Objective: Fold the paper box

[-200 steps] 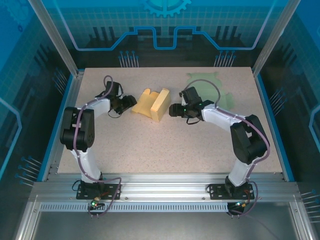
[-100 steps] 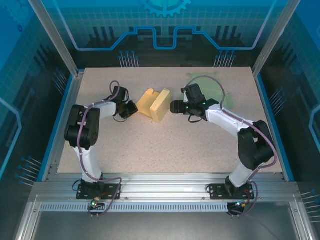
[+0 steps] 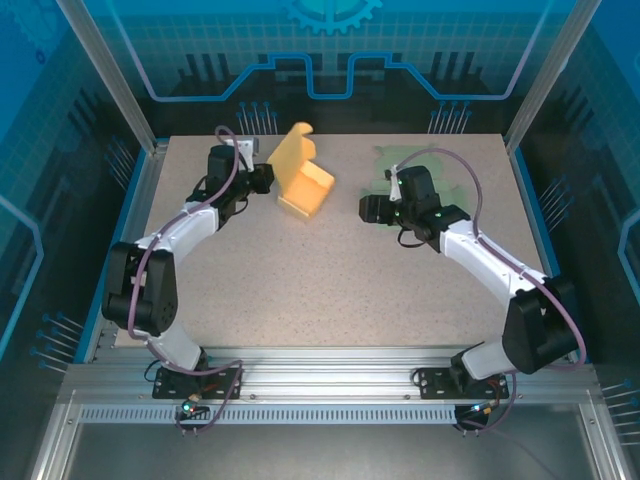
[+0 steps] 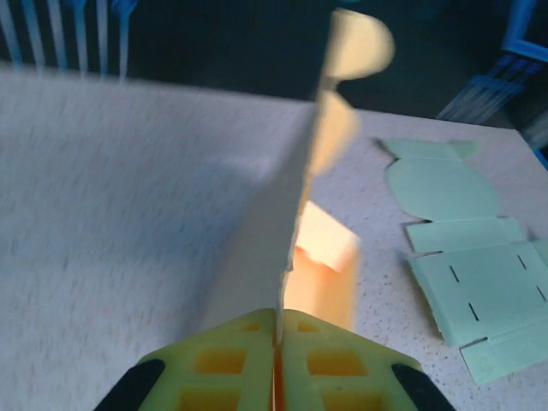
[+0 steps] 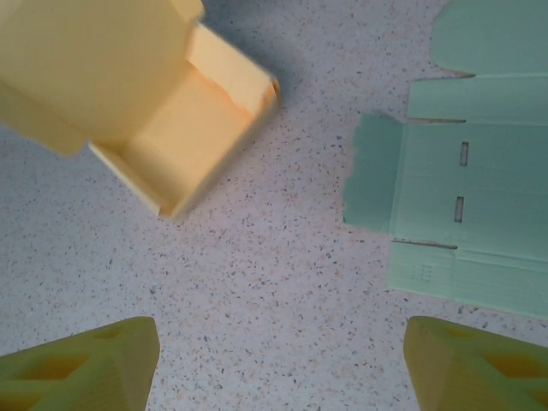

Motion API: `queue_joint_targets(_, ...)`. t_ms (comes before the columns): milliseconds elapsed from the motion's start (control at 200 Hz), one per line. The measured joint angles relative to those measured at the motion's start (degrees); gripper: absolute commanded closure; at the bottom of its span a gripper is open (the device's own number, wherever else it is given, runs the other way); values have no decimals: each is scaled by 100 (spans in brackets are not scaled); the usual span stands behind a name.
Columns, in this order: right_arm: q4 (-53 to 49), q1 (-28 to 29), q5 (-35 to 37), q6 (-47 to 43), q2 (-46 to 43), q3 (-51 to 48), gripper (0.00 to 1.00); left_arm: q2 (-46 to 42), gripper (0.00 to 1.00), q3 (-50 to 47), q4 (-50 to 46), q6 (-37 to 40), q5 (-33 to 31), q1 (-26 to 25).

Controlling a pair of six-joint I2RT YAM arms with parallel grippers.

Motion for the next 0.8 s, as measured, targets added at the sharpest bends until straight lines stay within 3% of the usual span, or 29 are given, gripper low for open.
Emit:
queue_joint_targets(360,-365,-199,2,-190,-153,44,24,-39,88,-332,269,1840,828,-334)
queue_joint_targets(675,-820,-352,-179,-527,9,560,25,-197,88,-334,-767,3681,1814,-323)
queue_joint_targets(710,-890,-376,-256,-638,127,761,25,-203,85,-299,-931,3888,1862,-317)
queue_joint_targets(800,-1097,-417,-444,-935,501,1370,26,-188,66,-101,-1340,4192,1904,-284)
